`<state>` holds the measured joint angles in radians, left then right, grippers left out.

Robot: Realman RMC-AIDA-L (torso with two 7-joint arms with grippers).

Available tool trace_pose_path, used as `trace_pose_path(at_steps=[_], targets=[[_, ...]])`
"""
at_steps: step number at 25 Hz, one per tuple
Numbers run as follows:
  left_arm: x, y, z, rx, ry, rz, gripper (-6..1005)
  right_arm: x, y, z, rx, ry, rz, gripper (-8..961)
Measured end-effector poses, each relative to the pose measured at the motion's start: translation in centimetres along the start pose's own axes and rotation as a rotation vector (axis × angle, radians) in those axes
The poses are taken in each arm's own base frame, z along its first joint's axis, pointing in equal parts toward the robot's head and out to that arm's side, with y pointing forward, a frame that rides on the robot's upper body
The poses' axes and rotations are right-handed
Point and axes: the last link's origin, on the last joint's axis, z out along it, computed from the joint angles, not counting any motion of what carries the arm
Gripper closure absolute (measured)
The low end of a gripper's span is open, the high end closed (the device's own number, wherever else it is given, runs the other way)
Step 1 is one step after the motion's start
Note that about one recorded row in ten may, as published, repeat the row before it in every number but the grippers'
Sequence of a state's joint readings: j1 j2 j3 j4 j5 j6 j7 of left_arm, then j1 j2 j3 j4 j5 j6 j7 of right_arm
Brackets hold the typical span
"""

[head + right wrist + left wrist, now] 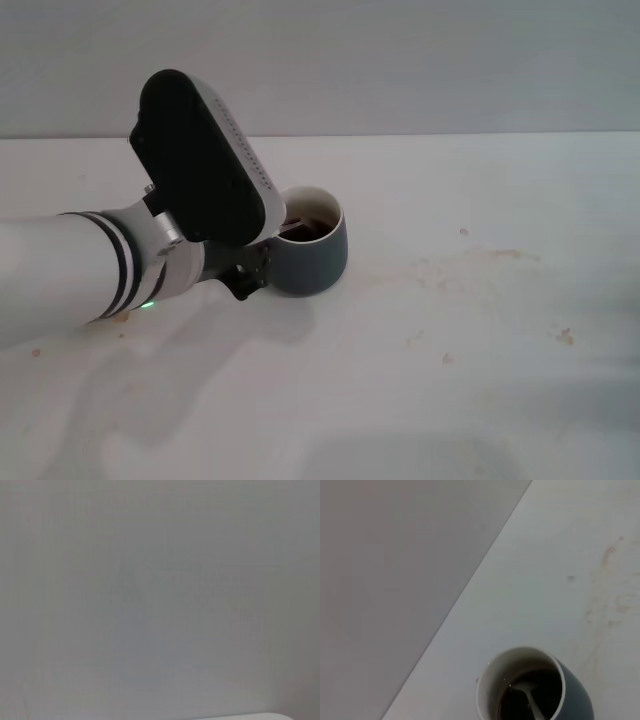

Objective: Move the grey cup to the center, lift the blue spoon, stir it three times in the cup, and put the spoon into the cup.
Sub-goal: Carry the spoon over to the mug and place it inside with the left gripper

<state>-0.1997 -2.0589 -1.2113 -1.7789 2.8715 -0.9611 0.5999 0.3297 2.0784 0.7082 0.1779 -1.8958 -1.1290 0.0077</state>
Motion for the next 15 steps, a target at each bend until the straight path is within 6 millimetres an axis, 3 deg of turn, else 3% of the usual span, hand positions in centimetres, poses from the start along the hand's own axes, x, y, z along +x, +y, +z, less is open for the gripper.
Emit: trace_pose_path(at_steps=[15], targets=[[2.5,1.1,0.9,-0.056,0.061,0.045,827,0.0,0.1,0.1,-0.008,-0.001,-0.004,955]])
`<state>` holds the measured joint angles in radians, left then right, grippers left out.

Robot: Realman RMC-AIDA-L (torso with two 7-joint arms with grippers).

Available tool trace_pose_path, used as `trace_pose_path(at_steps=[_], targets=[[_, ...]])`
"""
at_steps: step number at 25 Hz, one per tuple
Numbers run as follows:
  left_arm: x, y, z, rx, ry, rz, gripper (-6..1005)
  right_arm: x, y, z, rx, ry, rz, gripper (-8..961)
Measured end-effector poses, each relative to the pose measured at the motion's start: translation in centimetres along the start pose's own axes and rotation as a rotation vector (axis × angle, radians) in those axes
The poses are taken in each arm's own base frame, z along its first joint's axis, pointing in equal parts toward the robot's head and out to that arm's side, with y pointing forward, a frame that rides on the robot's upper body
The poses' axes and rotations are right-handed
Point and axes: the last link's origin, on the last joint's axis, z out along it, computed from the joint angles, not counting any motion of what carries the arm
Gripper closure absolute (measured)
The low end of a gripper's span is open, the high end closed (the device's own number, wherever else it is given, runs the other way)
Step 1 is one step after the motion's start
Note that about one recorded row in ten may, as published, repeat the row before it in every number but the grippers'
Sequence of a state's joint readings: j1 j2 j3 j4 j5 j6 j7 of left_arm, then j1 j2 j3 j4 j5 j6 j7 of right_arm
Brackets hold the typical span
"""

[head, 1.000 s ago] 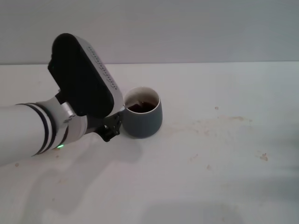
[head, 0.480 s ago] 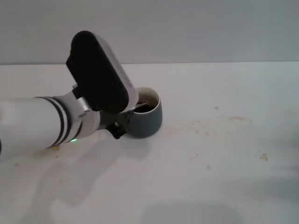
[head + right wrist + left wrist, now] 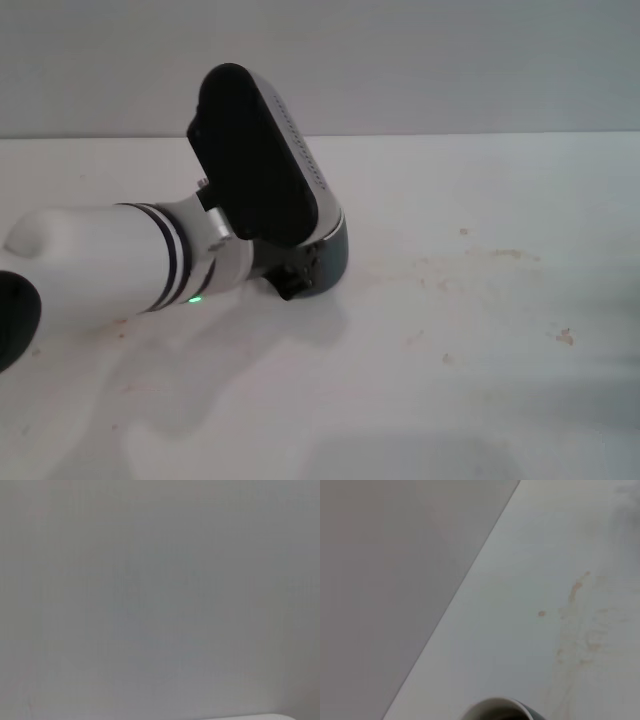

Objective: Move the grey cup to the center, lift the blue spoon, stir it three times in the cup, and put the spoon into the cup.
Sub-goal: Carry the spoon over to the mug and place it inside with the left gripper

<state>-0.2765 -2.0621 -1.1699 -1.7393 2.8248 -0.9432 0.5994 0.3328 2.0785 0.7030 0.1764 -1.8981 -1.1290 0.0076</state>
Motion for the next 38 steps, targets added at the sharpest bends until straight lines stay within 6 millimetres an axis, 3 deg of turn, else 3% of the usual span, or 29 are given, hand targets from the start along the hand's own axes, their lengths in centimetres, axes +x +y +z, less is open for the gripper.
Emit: trace_pose_path(at_steps=[11,21,30,38], targets=[[-0.7,0.2,-0.5,0.007,-0.014,-0.012,827,0.0,0.0,0.0,-0.003,0.001,-0.002,955],[-1.4,-1.4,-0.3,0.049,-0.03,-0.034,827,0.0,0.1,0.1,-0.006,0.002,-0.004,955],[-0.2,-1.6,0.4,0.044,-0.008,-0.004,827,0.0,0.1,0.2,-0.007,0.004,-0.004,955],[0.6,-0.6,0.4,0.018,0.009,0.025,826,-0.1,0.2,0.3,-0.008,0.002,-0.004,955]])
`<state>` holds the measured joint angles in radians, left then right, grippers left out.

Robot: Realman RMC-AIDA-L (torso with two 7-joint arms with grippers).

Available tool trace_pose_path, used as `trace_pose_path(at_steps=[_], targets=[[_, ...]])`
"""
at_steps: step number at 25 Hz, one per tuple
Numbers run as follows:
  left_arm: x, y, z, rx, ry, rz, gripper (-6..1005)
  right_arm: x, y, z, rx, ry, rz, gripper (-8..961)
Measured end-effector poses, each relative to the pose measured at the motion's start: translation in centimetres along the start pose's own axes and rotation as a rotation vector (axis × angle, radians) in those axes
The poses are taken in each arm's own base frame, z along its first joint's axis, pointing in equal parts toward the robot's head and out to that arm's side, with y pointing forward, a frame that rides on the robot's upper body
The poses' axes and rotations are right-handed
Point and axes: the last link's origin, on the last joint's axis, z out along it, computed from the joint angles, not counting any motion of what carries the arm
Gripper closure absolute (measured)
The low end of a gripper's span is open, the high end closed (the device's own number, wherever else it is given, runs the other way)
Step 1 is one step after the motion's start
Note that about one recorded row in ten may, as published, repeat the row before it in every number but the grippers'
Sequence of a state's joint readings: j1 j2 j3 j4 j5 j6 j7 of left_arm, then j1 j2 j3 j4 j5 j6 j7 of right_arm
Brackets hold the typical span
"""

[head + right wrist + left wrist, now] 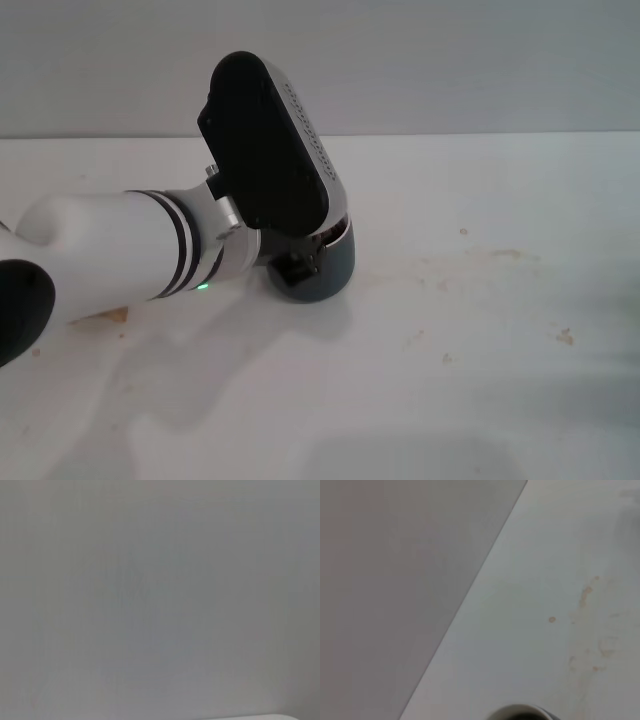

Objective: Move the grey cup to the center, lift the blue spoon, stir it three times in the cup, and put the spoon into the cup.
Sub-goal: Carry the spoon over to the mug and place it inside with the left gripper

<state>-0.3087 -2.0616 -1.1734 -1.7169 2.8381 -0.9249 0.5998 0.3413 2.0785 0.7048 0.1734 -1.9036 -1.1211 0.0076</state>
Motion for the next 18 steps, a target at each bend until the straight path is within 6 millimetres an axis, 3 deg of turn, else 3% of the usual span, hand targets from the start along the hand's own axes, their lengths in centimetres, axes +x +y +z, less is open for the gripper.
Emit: trace_pose_path(at_steps=[18], targets=[[-2.2,-0.1,-1.0,0.019,-0.055,-0.039,827,-0.3,0.6,0.5,-0.016,-0.01,0.004,955]])
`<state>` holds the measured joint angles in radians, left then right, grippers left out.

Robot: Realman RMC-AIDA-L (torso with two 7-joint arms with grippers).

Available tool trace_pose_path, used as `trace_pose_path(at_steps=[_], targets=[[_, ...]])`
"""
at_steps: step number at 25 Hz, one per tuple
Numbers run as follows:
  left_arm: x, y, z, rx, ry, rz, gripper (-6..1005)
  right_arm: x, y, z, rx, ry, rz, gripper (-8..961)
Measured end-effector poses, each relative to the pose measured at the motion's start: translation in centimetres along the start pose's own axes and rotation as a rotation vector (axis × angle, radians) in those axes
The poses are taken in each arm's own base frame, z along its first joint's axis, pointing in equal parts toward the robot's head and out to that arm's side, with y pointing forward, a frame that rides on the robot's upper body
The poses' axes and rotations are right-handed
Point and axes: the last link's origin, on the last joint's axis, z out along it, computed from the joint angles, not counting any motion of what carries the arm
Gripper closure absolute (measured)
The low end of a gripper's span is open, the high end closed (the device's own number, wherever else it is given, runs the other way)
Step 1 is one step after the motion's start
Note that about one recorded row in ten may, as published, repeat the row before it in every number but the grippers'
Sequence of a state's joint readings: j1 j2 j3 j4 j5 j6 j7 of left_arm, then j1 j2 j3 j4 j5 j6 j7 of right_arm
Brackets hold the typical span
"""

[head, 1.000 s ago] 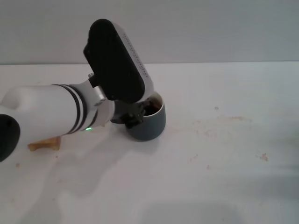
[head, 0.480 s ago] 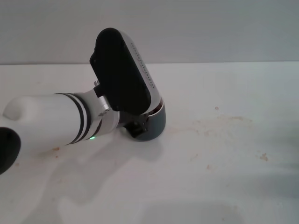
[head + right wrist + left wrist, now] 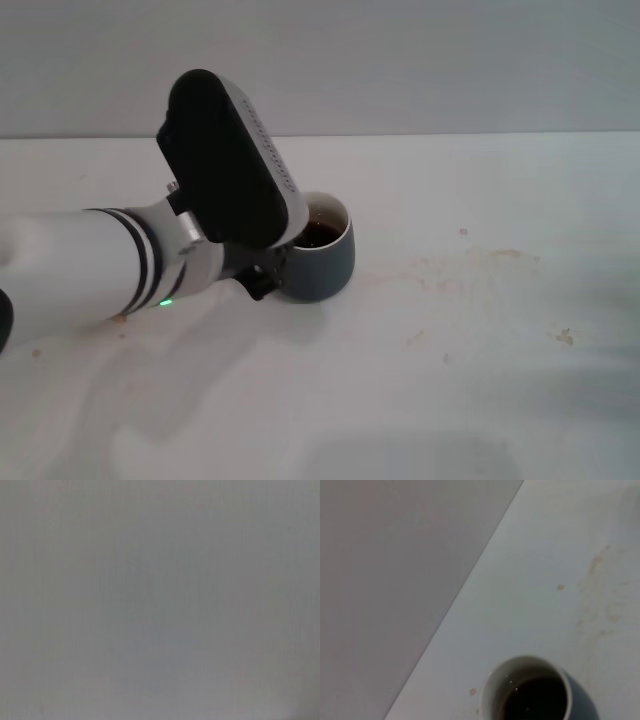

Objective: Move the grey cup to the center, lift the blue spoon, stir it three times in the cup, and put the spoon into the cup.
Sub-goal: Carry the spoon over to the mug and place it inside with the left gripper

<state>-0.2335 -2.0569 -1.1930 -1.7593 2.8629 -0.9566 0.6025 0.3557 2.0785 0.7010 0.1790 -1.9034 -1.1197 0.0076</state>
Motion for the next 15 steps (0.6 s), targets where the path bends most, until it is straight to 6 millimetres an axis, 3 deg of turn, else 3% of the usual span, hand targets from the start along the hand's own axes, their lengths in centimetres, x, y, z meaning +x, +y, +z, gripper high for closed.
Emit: trace_pose_path(at_steps=[6,15], targets=[[-0.67,-0.97,0.02,0.025,-0.014,-0.012,827,-0.01,0.02,0.01,0.0,0.0,0.001,955],[0.2,-1.15,0.61,0.021,-0.002,0.01,826,0.01,0.08,-0.01,-0.001,0.0,0.002,955]])
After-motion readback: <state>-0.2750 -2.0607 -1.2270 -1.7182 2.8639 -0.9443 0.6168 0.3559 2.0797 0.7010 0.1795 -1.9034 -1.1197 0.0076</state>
